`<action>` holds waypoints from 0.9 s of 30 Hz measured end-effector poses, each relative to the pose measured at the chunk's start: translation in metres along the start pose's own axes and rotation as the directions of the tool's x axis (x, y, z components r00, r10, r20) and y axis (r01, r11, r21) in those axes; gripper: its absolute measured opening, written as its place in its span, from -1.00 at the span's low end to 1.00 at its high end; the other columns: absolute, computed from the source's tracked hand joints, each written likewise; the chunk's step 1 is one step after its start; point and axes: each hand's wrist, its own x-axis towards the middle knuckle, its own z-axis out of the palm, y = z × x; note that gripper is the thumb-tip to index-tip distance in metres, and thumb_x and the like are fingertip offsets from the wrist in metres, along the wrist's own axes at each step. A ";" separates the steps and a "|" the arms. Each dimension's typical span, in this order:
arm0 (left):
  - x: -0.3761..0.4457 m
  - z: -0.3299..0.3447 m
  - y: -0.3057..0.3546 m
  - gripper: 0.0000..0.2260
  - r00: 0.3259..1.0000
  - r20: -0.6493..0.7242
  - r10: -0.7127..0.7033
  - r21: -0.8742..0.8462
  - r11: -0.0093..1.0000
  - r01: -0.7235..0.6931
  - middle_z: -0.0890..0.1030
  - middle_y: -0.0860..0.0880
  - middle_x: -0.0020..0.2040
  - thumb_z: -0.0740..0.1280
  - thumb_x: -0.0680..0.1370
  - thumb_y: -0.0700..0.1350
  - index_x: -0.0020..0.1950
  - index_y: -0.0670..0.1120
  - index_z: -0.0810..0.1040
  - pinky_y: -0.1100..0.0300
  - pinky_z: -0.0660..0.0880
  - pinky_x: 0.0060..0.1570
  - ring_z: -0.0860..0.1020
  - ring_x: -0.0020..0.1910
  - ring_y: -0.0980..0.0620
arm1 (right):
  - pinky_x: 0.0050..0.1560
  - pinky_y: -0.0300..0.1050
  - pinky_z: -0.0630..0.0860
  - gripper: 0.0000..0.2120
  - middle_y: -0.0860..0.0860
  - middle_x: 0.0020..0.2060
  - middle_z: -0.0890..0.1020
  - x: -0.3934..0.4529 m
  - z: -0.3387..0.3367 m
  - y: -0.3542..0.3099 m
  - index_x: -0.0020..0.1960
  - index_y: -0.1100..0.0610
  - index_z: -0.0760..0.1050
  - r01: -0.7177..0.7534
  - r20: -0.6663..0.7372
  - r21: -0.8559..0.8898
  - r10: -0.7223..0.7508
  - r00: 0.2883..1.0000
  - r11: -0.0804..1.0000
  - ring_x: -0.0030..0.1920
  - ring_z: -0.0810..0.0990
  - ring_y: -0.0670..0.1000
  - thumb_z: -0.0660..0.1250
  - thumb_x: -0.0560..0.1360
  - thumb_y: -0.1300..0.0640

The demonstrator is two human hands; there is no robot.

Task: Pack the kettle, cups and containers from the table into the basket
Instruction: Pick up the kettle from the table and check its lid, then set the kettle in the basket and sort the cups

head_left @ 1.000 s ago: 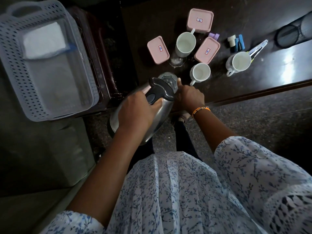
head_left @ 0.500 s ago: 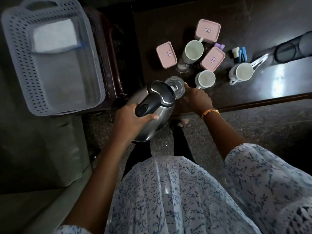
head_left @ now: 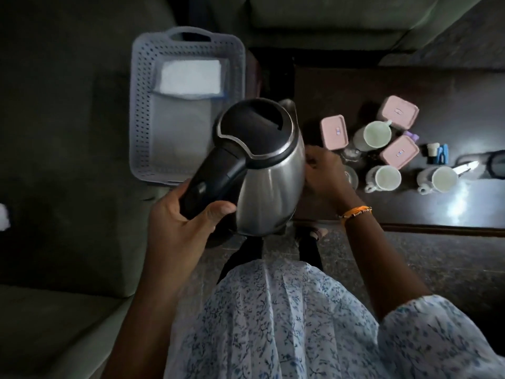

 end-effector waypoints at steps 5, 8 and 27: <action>0.025 -0.052 0.001 -0.84 0.987 -0.151 0.056 -0.089 0.994 -0.070 0.54 0.12 -0.51 0.37 0.26 0.07 -0.33 0.03 0.48 0.41 0.41 -0.40 0.48 -0.48 0.22 | 0.03 -0.21 0.44 -0.77 0.15 0.09 0.64 0.036 0.033 -0.047 0.12 0.16 0.59 0.026 0.035 0.003 -0.026 0.999 1.000 0.07 0.61 0.12 0.28 0.49 0.22; 0.050 -0.071 -0.004 -0.86 0.976 -0.197 0.097 -0.114 0.986 -0.121 0.54 0.16 -0.50 0.37 0.31 0.04 -0.33 0.03 0.46 0.42 0.40 -0.38 0.48 -0.45 0.25 | 0.17 -0.04 0.48 -0.71 0.15 0.17 0.57 0.055 0.059 -0.063 0.19 0.15 0.53 -0.028 -0.002 -0.038 0.028 1.000 0.999 0.13 0.57 0.14 0.28 0.49 0.19; 0.137 -0.083 -0.116 -0.54 0.953 -0.302 -0.036 -0.101 0.995 0.005 0.59 -0.04 -0.04 0.46 0.35 -0.18 0.18 -0.35 0.48 0.51 0.44 -0.20 0.55 -0.16 0.42 | 0.13 -0.01 0.49 -0.70 0.23 0.10 0.61 0.106 0.127 -0.067 0.16 0.24 0.52 -0.303 0.035 -0.059 0.305 0.952 0.951 0.10 0.57 0.22 0.21 0.44 0.33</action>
